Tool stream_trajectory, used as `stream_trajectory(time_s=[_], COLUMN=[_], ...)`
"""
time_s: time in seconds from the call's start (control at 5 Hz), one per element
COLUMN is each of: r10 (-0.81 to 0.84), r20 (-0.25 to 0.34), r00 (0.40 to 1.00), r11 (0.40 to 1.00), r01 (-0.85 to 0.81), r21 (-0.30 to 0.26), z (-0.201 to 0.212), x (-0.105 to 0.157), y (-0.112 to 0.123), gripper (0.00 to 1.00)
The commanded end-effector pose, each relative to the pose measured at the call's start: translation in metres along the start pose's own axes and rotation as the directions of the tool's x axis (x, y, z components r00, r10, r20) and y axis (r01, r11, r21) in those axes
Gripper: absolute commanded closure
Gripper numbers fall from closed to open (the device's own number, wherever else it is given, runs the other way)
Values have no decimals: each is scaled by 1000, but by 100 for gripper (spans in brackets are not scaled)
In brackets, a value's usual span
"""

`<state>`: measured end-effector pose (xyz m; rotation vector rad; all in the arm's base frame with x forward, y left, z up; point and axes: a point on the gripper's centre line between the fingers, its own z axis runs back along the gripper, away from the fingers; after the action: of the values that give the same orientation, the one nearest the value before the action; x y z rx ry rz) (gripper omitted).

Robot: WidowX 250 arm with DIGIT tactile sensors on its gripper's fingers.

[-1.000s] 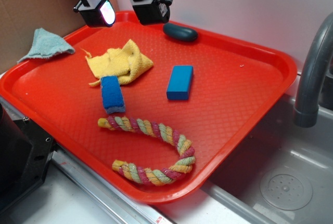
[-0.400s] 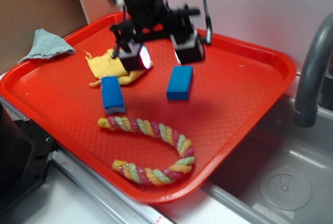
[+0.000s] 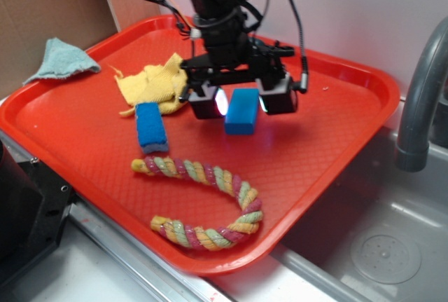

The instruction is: Grab the blue block.

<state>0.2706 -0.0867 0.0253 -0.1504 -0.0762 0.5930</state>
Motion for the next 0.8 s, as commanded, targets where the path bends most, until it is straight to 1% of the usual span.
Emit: stream_trajectory(time_s=[0.0,0.2,0.4,0.6], r10=[-48,-106,-219,-325], r20=[-28,-34,-4,35], r00=[998,994,976,945], r11=[984,982,968,939], r01=[52,110,218,318], r21=[171,153,123,131], z=[4,38,90,140], x=[8,3,-7,-17], y=[3,3,8,14], gripper=[100,100,100,100])
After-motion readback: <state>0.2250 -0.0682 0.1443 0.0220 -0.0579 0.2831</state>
